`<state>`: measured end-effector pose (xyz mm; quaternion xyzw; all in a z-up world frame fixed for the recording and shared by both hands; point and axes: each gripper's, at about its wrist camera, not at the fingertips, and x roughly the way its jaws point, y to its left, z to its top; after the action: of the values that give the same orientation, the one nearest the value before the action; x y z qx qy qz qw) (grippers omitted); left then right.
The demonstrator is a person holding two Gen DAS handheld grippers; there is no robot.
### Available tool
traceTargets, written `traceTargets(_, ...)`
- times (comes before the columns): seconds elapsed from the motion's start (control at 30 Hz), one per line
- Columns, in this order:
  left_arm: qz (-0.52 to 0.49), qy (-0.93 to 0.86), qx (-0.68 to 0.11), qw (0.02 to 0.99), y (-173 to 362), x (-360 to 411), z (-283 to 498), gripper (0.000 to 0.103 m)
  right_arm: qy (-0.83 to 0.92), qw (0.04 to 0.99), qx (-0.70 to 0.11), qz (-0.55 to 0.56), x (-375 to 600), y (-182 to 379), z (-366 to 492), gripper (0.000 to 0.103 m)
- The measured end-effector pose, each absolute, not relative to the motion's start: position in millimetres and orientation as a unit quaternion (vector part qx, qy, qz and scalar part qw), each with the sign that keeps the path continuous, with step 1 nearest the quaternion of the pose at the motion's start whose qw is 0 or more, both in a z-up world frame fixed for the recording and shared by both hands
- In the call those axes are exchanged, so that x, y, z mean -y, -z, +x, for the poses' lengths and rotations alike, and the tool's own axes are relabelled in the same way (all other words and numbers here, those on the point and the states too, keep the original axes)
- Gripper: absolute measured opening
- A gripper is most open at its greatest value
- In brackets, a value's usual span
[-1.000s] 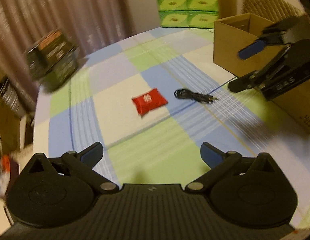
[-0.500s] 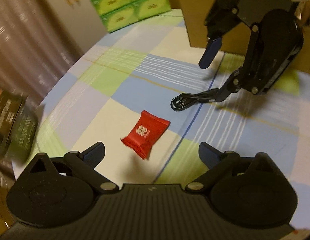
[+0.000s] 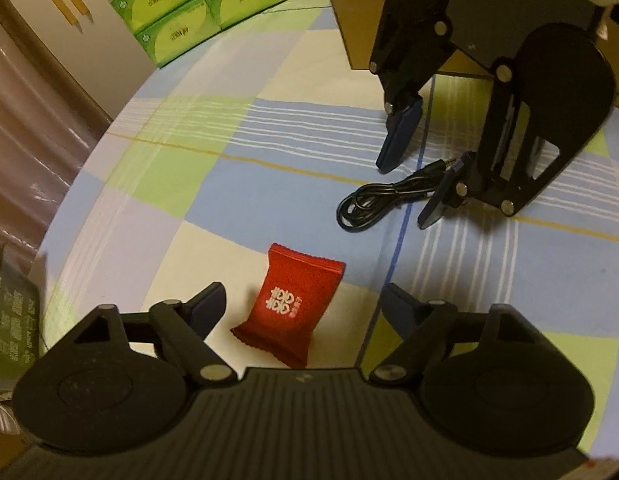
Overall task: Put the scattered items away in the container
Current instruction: 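Grasp the black cable with the right tool while the left tool grasps the red candy packet, then carry the candy packet in the left tool and cable in the right tool to the box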
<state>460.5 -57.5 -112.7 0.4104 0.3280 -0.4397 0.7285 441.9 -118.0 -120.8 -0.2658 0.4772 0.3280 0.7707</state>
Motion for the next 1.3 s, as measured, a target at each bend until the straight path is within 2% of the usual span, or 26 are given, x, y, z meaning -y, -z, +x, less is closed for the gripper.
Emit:
traceTargets(0.23,0.389,0.451,-0.373,0.712,117,60,480,0.062,-0.315,0.778,-0.476,-0.263,121,119,444,0.012)
traceTargets(0.3,0.382,0.458,-0.378,0.708,117,60,476,0.044,-0.31,0.781,-0.478,-0.256,122,119,443,0.011)
traceTargets(0.37,0.381,0.46,-0.38,0.707,116,59,468,0.031,-0.306,0.783,-0.476,-0.259,121,119,438,0.011)
traceTargets(0.5,0.382,0.441,-0.381,0.717,116,57,449,0.028,-0.303,0.784,-0.479,-0.254,119,117,426,0.01)
traceTargets(0.73,0.36,0.422,-0.388,0.736,108,48,403,0.027,-0.301,0.791,-0.477,-0.237,122,102,385,0.01)
traceTargets(1.07,0.268,0.36,-0.425,0.786,81,32,319,0.027,-0.267,0.83,-0.46,-0.17,134,71,310,0.01)
traceTargets(1.3,0.206,0.292,-0.436,0.826,45,27,270,0.027,-0.249,0.853,-0.437,-0.14,153,35,255,0.01)
